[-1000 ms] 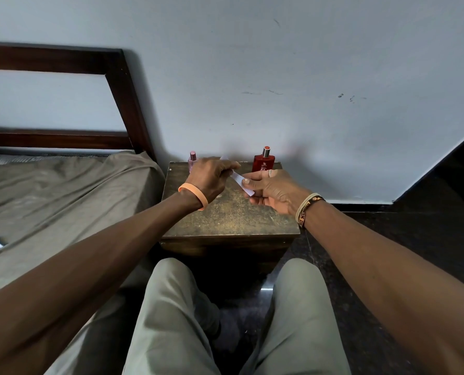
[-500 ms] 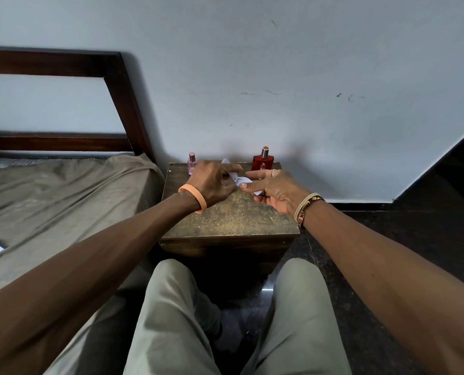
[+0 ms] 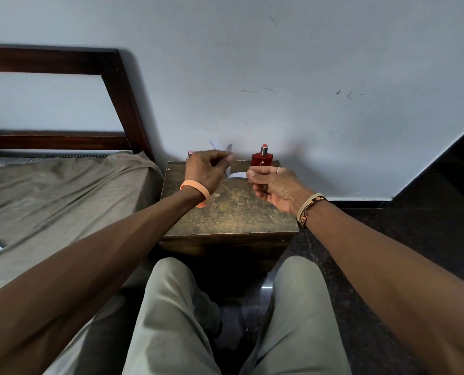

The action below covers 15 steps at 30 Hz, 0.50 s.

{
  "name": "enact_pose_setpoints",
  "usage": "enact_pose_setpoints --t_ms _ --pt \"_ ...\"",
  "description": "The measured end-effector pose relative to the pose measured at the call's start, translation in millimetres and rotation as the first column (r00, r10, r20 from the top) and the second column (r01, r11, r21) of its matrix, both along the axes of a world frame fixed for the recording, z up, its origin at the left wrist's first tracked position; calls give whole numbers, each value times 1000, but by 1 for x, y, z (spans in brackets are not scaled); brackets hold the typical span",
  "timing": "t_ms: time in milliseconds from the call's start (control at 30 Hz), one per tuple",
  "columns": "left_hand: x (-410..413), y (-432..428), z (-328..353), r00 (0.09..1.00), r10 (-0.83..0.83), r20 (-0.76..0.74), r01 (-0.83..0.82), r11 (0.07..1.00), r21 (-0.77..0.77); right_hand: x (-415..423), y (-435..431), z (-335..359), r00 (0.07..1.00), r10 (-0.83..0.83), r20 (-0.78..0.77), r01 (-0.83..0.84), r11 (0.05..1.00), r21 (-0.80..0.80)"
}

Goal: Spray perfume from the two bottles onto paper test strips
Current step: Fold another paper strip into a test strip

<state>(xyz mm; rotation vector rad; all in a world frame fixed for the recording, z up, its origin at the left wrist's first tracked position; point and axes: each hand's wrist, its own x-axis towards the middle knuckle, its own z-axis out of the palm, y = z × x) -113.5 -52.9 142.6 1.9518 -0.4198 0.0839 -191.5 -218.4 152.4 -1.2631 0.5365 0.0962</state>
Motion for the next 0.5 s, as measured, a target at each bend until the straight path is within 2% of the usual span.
enact_pose_setpoints --t_ms 33,100,167,267,500 --pt "3 -1 2 987 17 -158 -40 989 -145 0 0 0 1000 7 2 -7 1000 -11" --pt "7 -1 6 910 -45 -413 -135 908 -397 -1 0 -1 999 32 6 -32 998 -47" --pt "11 2 10 847 -107 -521 -203 840 -503 -1 0 -1 998 65 2 -64 994 -86" --pt "11 6 11 809 -152 -568 -232 806 -545 0 3 -1 994 111 -3 -110 987 -120" --pt "15 14 6 782 -190 -594 -229 798 -557 2 7 -3 990 141 -9 -141 977 -160"
